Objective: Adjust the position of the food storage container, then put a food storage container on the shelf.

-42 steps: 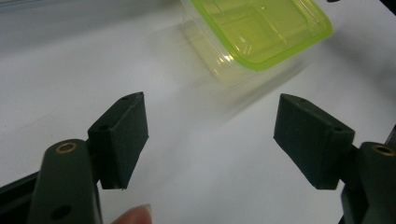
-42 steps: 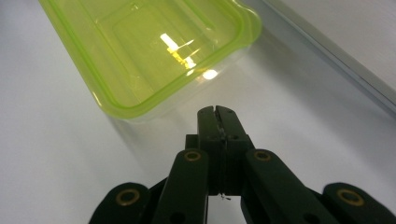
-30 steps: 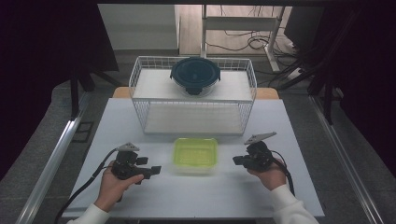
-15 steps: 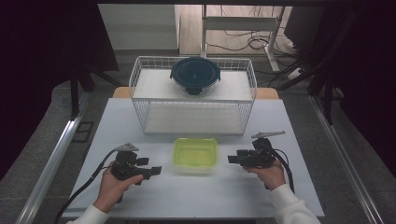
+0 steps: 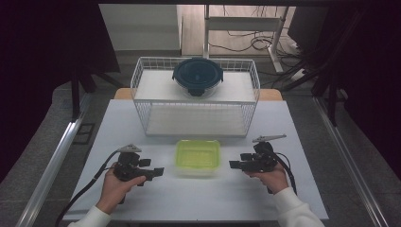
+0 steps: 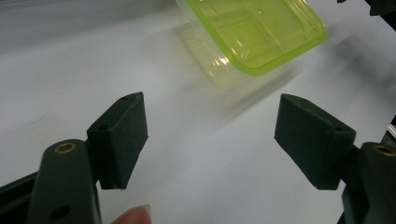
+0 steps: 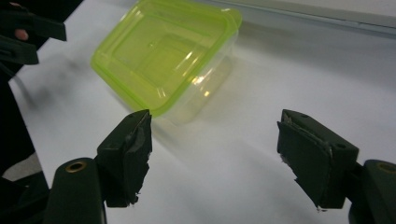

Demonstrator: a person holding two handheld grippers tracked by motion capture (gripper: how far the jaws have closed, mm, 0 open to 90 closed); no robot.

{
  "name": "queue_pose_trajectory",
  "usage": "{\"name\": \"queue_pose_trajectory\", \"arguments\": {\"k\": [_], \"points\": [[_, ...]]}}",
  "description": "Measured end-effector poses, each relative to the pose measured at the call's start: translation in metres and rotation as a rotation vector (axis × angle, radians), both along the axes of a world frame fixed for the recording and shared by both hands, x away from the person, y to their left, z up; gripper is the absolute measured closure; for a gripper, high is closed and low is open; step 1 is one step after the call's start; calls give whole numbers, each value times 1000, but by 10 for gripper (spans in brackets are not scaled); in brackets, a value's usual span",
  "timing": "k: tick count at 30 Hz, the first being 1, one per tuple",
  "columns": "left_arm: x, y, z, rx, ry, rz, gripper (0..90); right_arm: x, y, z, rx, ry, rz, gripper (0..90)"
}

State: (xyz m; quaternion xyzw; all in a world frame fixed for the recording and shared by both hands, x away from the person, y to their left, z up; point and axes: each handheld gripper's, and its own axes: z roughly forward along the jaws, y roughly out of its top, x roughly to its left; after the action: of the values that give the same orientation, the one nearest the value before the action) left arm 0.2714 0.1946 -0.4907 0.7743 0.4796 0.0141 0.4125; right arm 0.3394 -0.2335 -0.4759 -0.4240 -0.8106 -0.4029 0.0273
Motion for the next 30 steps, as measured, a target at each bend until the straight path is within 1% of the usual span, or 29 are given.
{"name": "queue_pose_trajectory", "arguments": {"k": [2, 5, 7, 10, 12, 15, 16, 19, 23, 25, 28, 30], "points": [[2, 0, 0, -14, 4, 5, 253, 0, -1, 1, 4, -1, -5, 261], [7, 1, 1, -55, 8, 24, 253, 1, -1, 2, 28, 3, -13, 261], [13, 3, 1, -79, 14, 43, 253, 1, -2, 2, 28, 11, -25, 255], [16, 3, -1, -84, 20, 53, 252, 1, -2, 1, 26, 19, -23, 253], [18, 3, -1, -91, 23, 49, 251, 1, -2, 1, 25, 19, -21, 253], [22, 4, -2, -120, 36, 51, 251, 0, -3, -1, 20, 21, -23, 253], [24, 4, -2, -128, 39, 59, 251, -1, -3, -1, 17, 24, -24, 252], [27, 5, -3, -143, 44, 73, 249, -2, -4, -2, 16, 19, -32, 248], [29, 5, -3, -160, 53, 70, 245, 1, -5, -2, 48, 36, -54, 246], [31, 6, -4, -172, 58, 71, 243, 3, -4, -4, 50, 44, -61, 246], [34, 5, -6, -182, 72, 76, 239, 8, -2, -7, 100, 69, -88, 262], [37, 4, -7, -206, 81, 79, 239, 11, 0, -8, 124, 86, -86, 275]]}}
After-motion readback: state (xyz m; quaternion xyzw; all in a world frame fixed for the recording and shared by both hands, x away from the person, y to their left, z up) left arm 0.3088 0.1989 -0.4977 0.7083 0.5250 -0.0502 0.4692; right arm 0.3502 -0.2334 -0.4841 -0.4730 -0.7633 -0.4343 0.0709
